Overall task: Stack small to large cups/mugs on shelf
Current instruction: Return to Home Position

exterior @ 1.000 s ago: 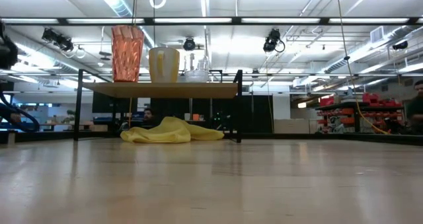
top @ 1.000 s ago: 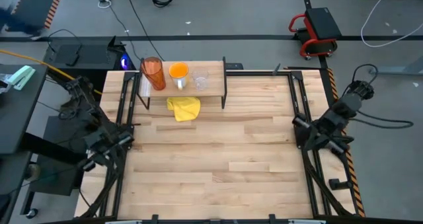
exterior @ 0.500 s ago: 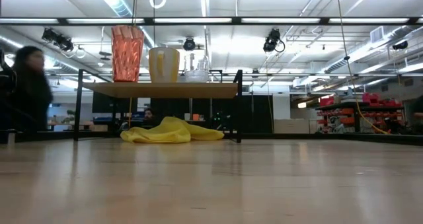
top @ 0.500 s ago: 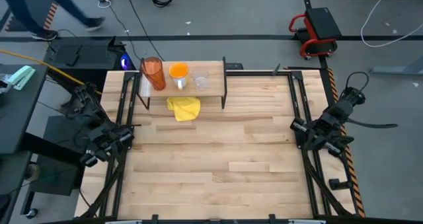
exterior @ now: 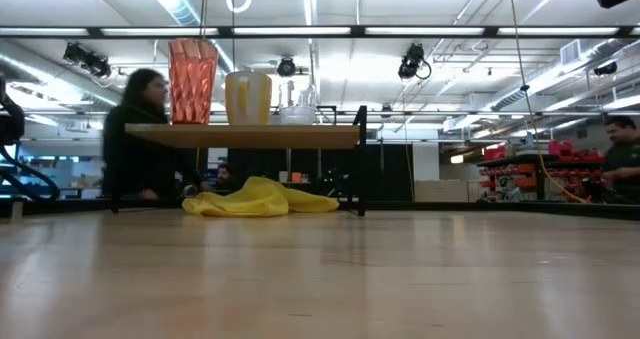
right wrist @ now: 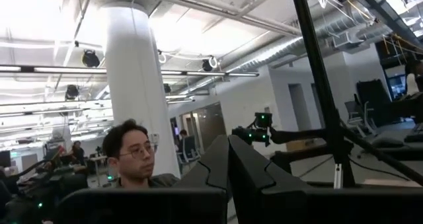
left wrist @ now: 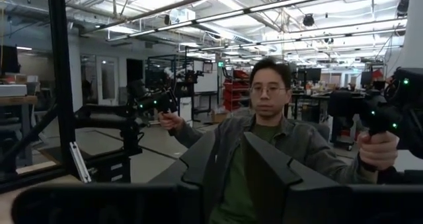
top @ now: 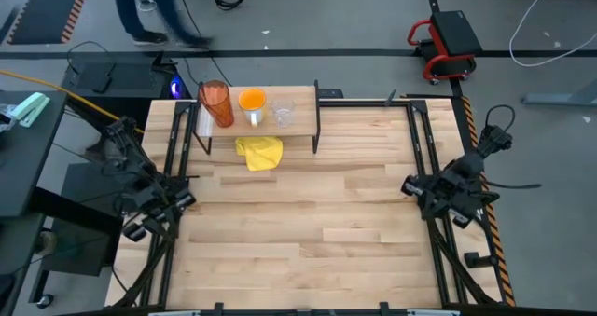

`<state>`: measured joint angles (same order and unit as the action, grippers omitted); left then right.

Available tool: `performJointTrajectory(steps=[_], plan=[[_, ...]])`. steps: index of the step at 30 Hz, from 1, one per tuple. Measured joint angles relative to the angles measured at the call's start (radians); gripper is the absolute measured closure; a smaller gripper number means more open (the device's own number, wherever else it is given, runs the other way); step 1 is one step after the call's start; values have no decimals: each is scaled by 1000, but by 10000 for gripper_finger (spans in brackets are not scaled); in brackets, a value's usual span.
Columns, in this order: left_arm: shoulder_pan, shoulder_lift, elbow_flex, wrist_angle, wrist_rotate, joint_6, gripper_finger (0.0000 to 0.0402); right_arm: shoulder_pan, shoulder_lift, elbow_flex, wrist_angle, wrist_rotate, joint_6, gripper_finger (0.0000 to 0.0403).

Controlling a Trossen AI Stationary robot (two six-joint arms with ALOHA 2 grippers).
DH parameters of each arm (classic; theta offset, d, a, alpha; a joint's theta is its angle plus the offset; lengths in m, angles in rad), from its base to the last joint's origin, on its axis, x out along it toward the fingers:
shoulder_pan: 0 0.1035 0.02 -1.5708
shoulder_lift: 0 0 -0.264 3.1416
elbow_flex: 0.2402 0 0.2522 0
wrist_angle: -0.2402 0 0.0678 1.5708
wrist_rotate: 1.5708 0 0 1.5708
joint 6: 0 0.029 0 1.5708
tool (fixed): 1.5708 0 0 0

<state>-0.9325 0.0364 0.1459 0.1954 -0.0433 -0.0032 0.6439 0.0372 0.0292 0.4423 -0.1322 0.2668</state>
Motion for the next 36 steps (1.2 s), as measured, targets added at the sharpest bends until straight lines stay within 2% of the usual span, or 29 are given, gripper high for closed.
performJointTrajectory(steps=[10, 15, 25, 36], plan=[[5, -2, -25, 25, -4, 96, 317, -6, 0, -22, 80, -1, -51, 391], [61, -23, -24, -5, -5, 94, 321, -69, 0, -22, 77, -55, -58, 391], [236, -32, -24, -65, -4, 85, 312, -351, 0, -21, 63, -233, -34, 391], [469, -32, -24, -96, -4, 175, 323, -687, 0, -21, 23, -292, -29, 391]])
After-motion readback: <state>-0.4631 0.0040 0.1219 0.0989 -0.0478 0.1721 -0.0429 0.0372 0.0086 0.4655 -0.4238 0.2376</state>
